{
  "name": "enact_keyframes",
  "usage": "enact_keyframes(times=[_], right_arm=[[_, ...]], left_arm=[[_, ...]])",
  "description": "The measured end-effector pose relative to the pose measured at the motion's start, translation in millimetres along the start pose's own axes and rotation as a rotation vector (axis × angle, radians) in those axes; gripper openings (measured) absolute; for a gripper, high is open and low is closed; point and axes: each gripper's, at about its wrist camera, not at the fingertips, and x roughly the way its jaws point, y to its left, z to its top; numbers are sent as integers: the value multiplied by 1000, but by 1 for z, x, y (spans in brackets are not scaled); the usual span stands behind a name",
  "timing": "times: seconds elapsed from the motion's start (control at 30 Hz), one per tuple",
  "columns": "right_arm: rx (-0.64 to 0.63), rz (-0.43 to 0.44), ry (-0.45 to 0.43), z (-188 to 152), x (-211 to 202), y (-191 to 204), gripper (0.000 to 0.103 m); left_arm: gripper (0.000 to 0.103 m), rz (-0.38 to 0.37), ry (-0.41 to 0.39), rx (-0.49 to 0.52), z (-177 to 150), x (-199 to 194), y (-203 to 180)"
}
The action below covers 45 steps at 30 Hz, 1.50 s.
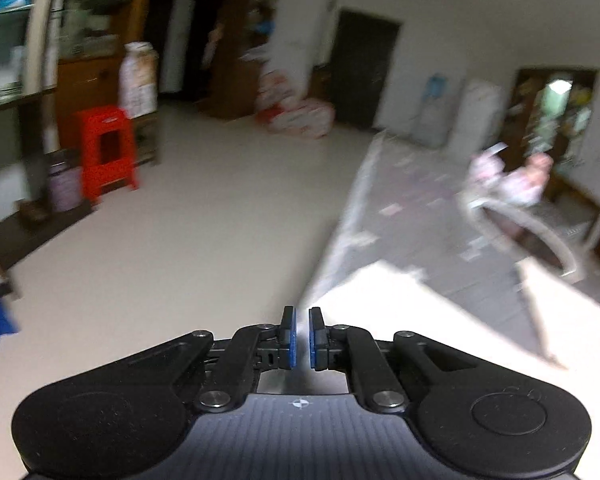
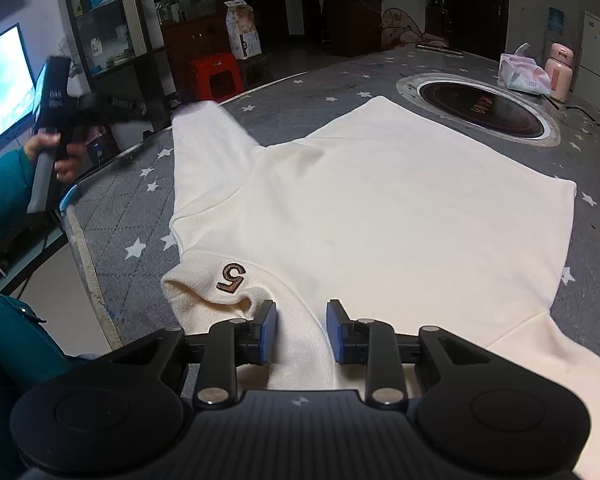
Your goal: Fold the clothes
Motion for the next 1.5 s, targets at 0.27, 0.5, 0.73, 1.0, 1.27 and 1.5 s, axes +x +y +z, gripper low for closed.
enact_keyframes(times=[0.27, 0.5, 0.73, 1.0, 1.27, 1.5], right_arm=[[-16, -5, 9, 3, 2, 2, 32], [-16, -9, 4, 2, 2, 4, 33], [-12, -4, -2, 0, 1, 3, 33], [-11, 7, -13, -2, -2, 1, 33], [15, 5, -37, -2, -11, -2, 34], [74, -31, -73, -5, -19, -12, 34]], left_arm=[[23, -251, -6, 120, 4, -23, -68], [24, -303, 68, 196, 1, 24, -118], [16, -170, 24, 209, -6, 21, -93], [13, -66, 27, 229, -7, 12, -84], [14, -362, 47, 233, 6, -14, -143], [14, -559, 151, 326, -19, -2, -209]])
